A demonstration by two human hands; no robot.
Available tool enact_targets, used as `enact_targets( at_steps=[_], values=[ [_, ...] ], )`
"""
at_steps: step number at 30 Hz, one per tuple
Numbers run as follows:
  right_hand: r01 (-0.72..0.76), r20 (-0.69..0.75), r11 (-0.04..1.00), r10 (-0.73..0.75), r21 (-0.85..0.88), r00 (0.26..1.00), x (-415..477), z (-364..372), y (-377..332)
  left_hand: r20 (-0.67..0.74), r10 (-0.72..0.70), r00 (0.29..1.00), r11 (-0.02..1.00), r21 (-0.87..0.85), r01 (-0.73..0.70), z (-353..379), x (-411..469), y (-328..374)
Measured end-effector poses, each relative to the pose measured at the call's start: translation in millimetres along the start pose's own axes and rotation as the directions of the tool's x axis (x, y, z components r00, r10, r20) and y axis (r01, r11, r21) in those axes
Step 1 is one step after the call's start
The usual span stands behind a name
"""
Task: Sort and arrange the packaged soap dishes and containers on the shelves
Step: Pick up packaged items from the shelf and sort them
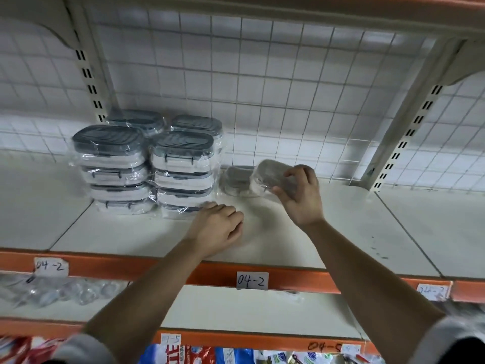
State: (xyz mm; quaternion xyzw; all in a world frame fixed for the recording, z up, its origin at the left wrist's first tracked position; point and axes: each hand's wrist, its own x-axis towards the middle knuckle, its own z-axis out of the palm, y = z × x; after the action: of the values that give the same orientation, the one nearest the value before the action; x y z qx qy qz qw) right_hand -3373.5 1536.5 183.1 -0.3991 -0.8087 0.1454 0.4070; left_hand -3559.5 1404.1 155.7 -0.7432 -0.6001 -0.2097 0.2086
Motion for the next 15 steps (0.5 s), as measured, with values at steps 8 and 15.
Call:
enact_targets(
  at_steps=[8,15],
  values=[
    [0.084,0.212,0.996,-0.073,-0.040,0.974,63,44,-17,-0.185,-0.093,0.978,0.996,-0.027,0.089,-2,4,0],
    [0.078,0.223,0.993,-0.057,-0.085,0.973,71,68,-16,-0.138,-0.093,0.986,0.994,-0.074,0.084,-2,7,-2]
  ],
)
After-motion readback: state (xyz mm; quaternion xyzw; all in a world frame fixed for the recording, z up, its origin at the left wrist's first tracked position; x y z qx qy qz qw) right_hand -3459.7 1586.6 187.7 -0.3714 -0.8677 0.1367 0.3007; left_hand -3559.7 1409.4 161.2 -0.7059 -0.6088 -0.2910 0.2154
